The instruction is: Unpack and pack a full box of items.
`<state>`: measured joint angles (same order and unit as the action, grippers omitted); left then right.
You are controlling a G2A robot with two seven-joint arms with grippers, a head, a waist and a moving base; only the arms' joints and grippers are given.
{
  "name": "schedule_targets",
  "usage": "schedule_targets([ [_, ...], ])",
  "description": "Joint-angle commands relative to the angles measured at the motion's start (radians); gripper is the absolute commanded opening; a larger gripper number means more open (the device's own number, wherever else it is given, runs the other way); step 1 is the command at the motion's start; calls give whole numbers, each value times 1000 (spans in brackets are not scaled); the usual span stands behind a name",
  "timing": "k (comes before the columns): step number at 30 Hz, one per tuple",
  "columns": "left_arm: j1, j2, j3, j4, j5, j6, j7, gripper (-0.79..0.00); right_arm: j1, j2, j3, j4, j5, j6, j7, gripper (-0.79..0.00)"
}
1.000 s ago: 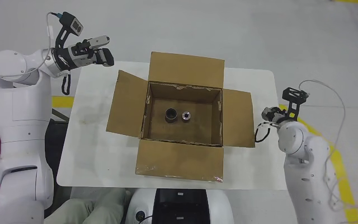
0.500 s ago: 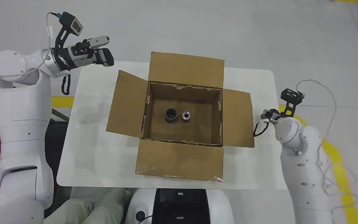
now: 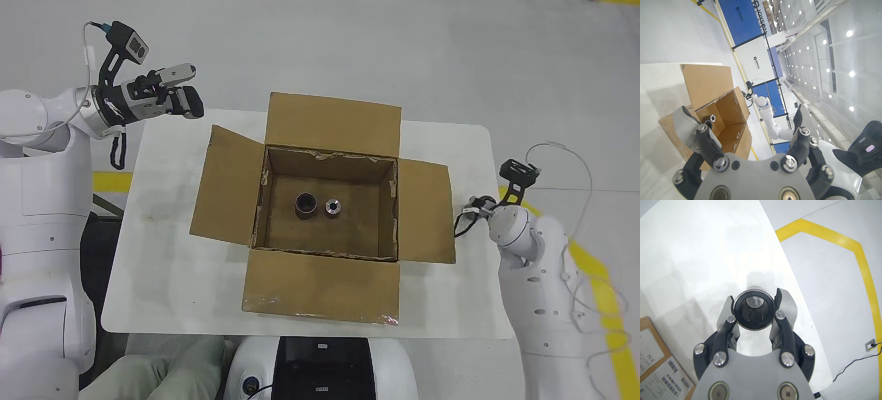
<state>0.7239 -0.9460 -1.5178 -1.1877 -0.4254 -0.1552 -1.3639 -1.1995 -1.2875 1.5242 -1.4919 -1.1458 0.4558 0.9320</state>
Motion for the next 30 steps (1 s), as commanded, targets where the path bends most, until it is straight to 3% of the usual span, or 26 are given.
schedule_targets([
  [1, 0, 0, 0, 0, 0, 0, 0, 0, 6, -1, -1, 11, 8, 0, 1, -656],
  [3, 0, 0, 0, 0, 0, 0, 0, 0, 12, -1, -1, 20, 16, -2, 3, -628],
  [7, 0, 0, 0, 0, 0, 0, 0, 0, 19, -1, -6, 34, 13, 1, 0, -397],
  [14, 0, 0, 0, 0, 0, 0, 0, 0, 22, -1, -1, 36, 22, 7, 4, -259],
  [19, 0, 0, 0, 0, 0, 0, 0, 0, 5, 2, 21, -18, 34, 13, -2, -191],
  [30, 0, 0, 0, 0, 0, 0, 0, 0, -83, 6, 57, -262, 11, 44, -25, -123],
])
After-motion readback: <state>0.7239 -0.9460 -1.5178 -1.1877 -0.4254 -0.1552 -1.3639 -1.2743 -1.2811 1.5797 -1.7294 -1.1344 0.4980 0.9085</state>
